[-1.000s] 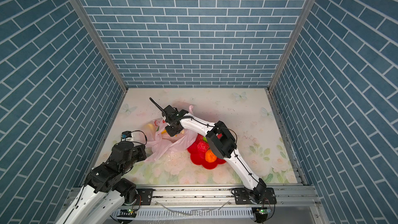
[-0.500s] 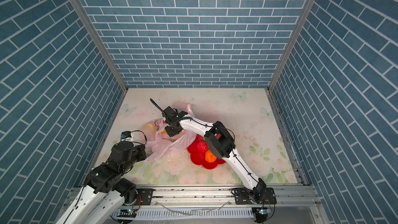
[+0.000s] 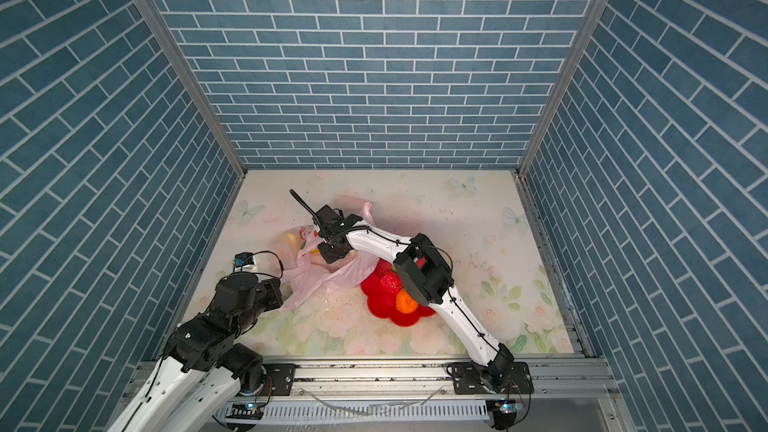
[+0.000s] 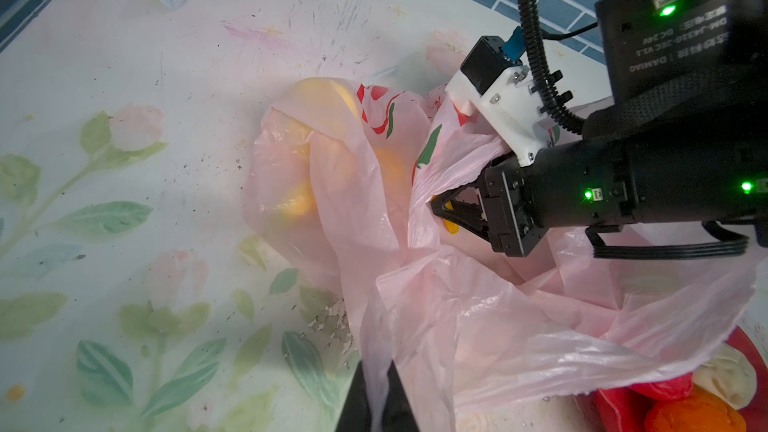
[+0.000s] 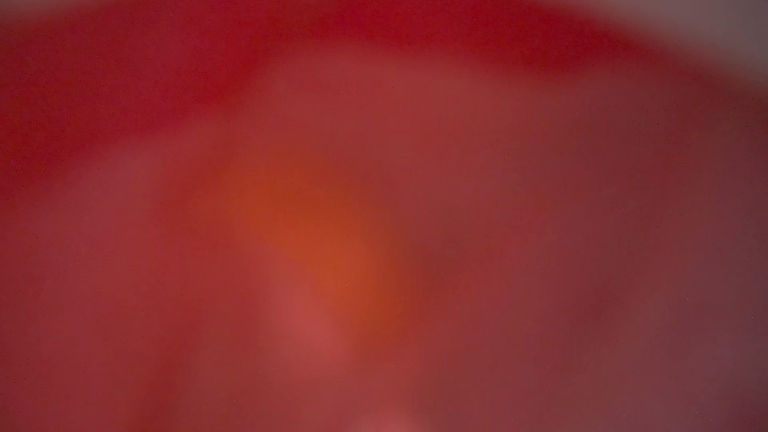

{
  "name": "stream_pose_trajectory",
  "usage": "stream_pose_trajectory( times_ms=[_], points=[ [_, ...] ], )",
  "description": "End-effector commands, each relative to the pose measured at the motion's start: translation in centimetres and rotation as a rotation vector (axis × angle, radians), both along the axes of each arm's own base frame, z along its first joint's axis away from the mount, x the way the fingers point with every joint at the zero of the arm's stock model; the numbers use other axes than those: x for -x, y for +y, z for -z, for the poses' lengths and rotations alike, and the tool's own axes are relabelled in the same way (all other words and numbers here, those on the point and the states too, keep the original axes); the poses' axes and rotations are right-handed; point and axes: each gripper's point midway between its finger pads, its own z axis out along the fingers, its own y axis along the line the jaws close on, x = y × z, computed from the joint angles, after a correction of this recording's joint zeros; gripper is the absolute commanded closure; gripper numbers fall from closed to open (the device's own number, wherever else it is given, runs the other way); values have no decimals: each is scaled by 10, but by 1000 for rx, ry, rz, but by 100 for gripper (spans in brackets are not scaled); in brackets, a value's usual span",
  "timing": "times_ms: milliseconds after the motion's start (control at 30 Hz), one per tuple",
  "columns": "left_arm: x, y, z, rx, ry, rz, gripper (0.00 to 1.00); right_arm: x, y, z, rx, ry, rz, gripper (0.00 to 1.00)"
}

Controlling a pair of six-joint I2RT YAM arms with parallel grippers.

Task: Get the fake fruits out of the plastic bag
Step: 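Close the right gripper on the end of the yellow banana inside the bag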

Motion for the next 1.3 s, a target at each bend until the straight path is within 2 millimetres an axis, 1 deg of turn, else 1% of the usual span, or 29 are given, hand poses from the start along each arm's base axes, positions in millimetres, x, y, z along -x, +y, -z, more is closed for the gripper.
stream_pose_trajectory(
  times_ms=[0,133,300,600,700,1000,1267],
  points=[
    [-5,2,3,-16,-9,-12,92,-3,-2,-1,13,-4,-1,87],
    [-10,1,-2,-17,-28,-16,91,-1,-6,-12,18,-17,-14,89],
    [-19,0,-18,-13,-75,-25,91,1,-16,-28,47,-41,-24,91],
    [-32,-2,-39,-10,-125,-40,91,9,-35,-44,112,-68,-44,94],
    [-33,0,-45,-10,-143,-51,91,8,-40,-50,131,-85,-41,95],
    [-31,1,-53,-1,-166,-55,91,2,-59,-66,197,-136,5,96],
    [-28,8,-65,-10,-201,-72,91,-2,-76,-75,243,-178,40,96]
  ],
)
